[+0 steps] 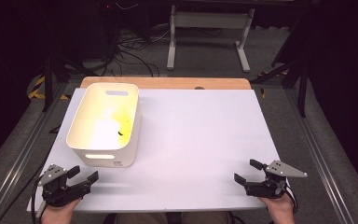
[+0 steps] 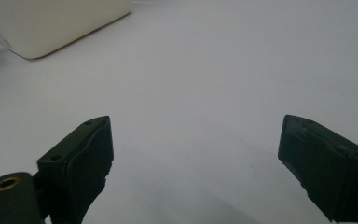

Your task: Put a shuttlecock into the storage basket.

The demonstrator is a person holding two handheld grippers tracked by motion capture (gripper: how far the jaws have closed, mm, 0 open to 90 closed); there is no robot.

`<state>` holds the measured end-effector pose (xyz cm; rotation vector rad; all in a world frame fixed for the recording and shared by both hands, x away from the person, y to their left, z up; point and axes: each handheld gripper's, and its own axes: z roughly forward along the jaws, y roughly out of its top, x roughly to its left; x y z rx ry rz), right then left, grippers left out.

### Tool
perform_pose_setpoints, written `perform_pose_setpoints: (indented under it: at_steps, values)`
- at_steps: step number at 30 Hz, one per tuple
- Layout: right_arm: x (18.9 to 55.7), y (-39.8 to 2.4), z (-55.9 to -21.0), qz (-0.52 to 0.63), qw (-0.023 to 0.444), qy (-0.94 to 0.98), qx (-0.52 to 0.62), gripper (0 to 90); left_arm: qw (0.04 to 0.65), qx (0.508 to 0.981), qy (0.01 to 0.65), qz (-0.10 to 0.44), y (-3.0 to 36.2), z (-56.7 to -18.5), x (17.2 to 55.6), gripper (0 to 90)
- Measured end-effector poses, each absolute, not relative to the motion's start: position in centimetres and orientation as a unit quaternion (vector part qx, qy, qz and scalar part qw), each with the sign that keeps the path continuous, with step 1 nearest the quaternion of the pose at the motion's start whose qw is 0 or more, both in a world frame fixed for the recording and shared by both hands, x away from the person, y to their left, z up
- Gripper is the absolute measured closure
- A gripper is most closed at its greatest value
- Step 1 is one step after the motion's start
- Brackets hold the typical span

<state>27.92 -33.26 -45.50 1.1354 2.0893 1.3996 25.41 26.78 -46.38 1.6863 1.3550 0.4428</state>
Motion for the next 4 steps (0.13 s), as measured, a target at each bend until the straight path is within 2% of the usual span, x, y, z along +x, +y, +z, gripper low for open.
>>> perform_pose_setpoints:
  at_steps: [4]
  values:
    - [27.90,-33.27,-45.49,0.498,0.191,0.743,0.404,11.0,0.446,0.686,0.544,0.187,26.74,-46.28,25.35,21.3]
